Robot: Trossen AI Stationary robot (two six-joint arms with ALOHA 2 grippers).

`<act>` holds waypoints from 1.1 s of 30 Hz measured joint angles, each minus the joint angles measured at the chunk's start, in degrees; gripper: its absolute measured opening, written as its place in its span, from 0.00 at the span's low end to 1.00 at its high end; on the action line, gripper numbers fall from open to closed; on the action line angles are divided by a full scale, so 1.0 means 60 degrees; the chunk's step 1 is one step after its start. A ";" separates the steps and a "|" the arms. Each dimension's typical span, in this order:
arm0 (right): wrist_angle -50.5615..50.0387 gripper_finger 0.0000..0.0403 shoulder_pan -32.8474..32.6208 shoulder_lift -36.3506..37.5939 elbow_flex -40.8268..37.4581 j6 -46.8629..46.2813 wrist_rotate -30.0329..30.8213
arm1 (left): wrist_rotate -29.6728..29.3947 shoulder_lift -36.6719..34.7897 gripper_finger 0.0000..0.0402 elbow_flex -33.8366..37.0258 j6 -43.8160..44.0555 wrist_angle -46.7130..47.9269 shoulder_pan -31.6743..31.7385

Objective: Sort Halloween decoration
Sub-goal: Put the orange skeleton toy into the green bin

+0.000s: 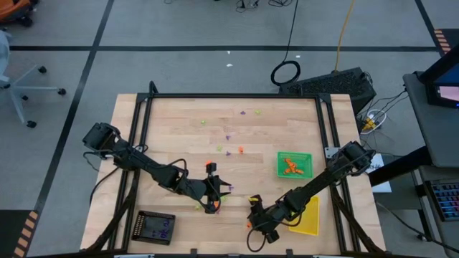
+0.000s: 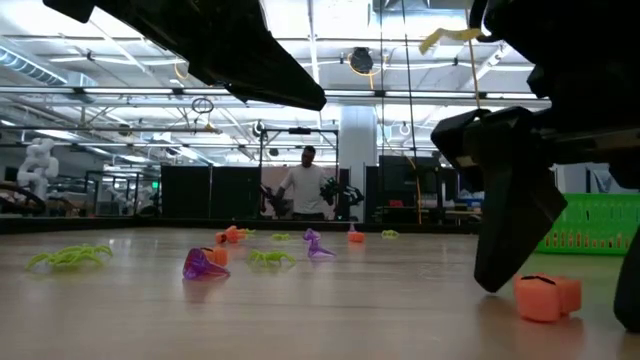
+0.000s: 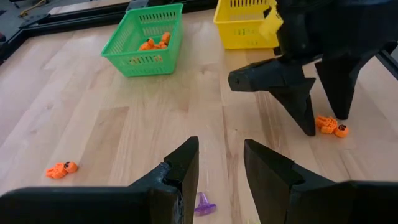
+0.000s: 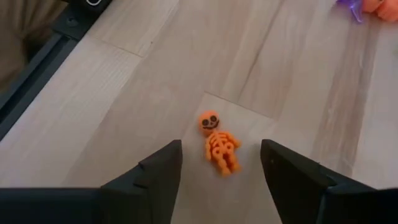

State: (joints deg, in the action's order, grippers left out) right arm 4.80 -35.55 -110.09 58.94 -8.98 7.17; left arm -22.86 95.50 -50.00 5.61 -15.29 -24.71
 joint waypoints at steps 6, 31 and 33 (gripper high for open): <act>-0.0011 0.44 0.0011 -0.0010 0.0000 -0.0145 -0.0023 | 0.0002 0.0000 0.32 0.0000 0.0000 -0.0004 0.0000; -0.0252 0.11 0.0040 0.0385 -0.0015 0.0224 -0.0246 | 0.0002 0.0000 0.32 0.0000 0.0002 -0.0007 0.0000; -0.0437 0.11 0.0040 0.0689 -0.0015 0.0227 -0.0257 | 0.0002 0.0000 0.32 0.0000 0.0002 -0.0005 0.0000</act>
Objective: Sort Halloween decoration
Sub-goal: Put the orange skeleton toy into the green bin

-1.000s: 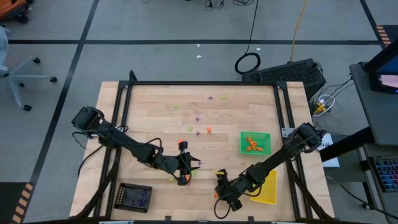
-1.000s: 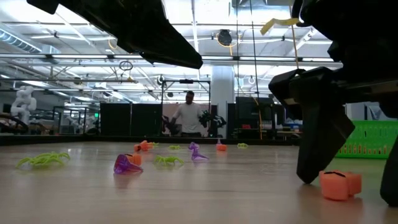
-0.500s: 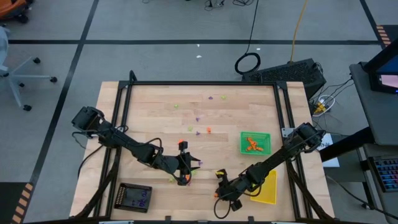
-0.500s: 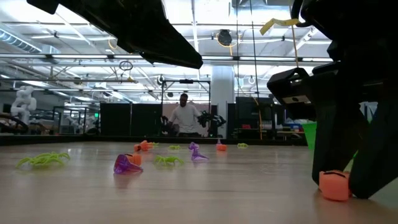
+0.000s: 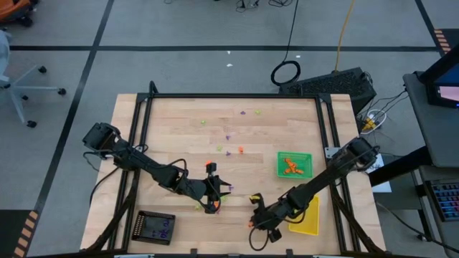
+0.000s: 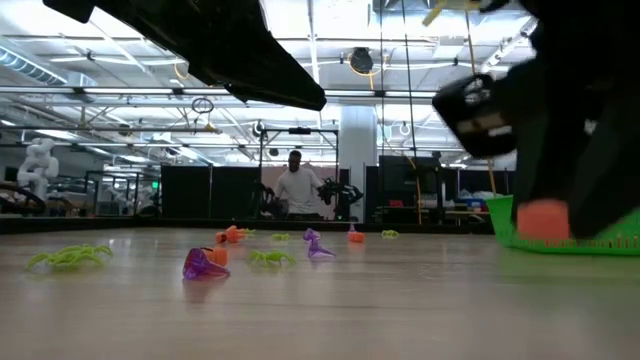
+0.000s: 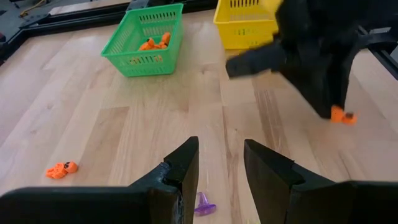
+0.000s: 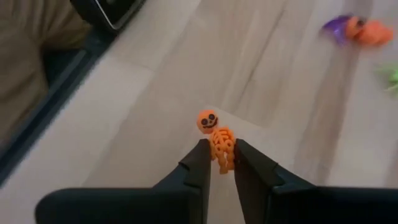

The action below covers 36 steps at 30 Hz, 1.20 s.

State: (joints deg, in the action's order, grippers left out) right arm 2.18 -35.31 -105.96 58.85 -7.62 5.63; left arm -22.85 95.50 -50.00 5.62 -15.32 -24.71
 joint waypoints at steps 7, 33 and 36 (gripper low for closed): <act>-0.1549 0.11 -0.0004 0.1351 0.0004 0.0220 0.0510 | 0.0000 0.0000 0.32 0.0000 0.0001 0.0042 0.0000; -0.4840 0.11 0.0062 0.3771 0.0004 0.0792 0.6760 | 0.0000 0.0000 0.32 0.0000 0.0001 0.0066 0.0000; -0.4842 0.11 0.0062 0.3771 0.0004 0.0961 0.6825 | 0.0000 0.0000 0.32 0.0000 0.0001 0.0067 0.0000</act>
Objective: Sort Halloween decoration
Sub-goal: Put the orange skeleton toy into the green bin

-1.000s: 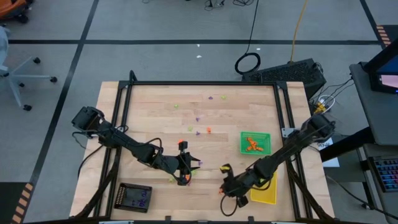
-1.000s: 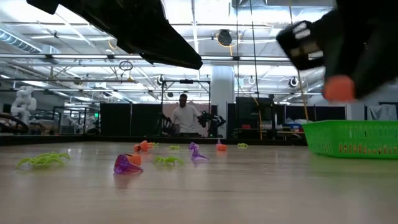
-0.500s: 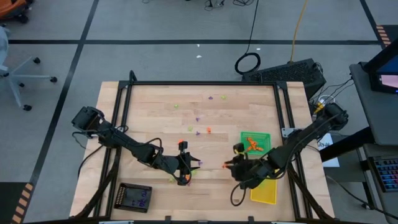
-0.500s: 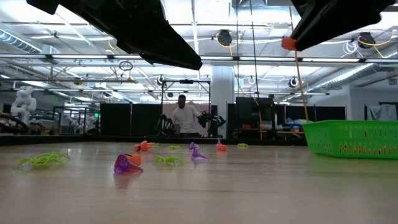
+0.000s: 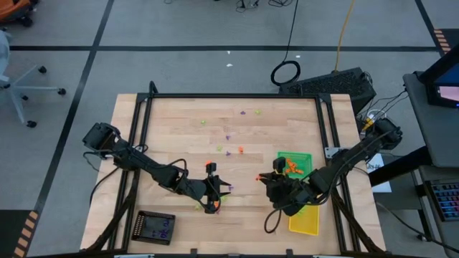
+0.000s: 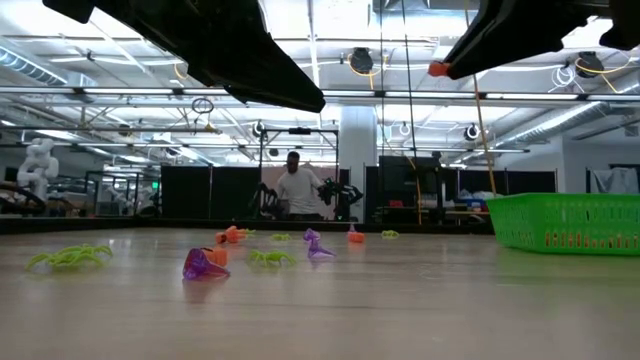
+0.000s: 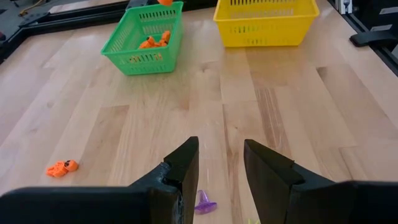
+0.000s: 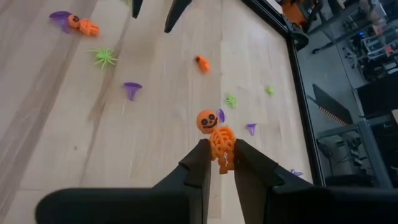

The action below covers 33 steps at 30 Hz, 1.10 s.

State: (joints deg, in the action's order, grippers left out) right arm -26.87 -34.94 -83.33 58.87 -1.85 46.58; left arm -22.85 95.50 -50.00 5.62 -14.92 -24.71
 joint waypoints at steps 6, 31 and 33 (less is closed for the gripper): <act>0.0004 0.11 0.0000 -0.0022 0.0000 -0.0049 0.0020 | 0.0000 0.0000 0.32 0.0002 -0.0001 0.0000 0.0000; 0.0215 0.11 0.0000 -0.0033 -0.0007 0.4958 0.0052 | -0.0126 0.0000 0.32 0.0002 -0.0003 -0.0004 0.0026; 0.0215 0.11 0.0000 -0.0033 -0.0007 0.5405 0.0056 | -0.0127 0.0000 0.32 0.0000 -0.0001 -0.0004 0.0063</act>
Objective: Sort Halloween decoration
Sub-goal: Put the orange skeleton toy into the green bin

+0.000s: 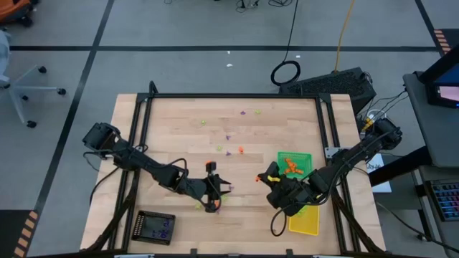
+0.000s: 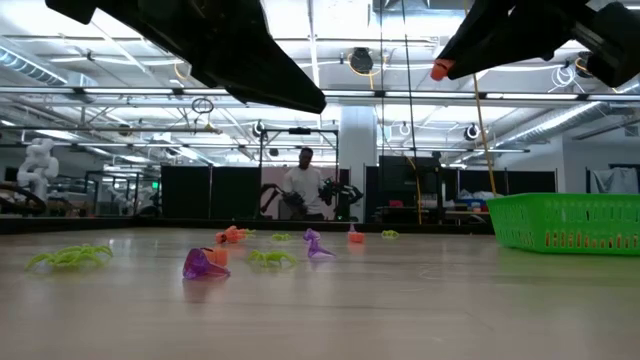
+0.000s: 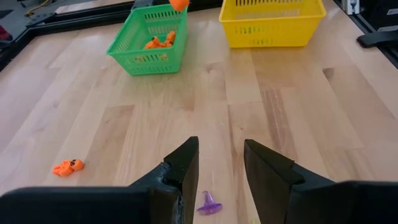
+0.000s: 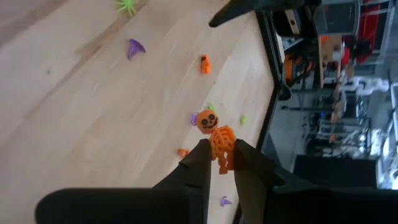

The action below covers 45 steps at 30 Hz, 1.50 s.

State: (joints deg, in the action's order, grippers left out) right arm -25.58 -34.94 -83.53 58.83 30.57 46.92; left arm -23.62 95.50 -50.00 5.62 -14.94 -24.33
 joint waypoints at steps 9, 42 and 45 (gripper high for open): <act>0.0007 0.11 -0.0003 0.0000 0.0000 0.0378 0.0257 | 0.0000 0.0000 0.32 0.0004 0.0011 -0.0004 0.0075; 0.0291 0.11 -0.0002 0.0000 -0.0004 -0.0052 0.0426 | 0.0007 0.0000 0.32 0.0000 0.0018 -0.0004 0.0071; 0.0291 0.11 -0.0002 0.0000 -0.0004 -0.0161 0.0423 | 0.0009 0.0000 0.32 0.0002 0.0020 -0.0004 0.0071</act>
State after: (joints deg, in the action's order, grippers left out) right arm -23.83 -34.95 -83.53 58.81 29.61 49.45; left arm -23.56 95.50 -49.99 5.74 -14.96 -23.90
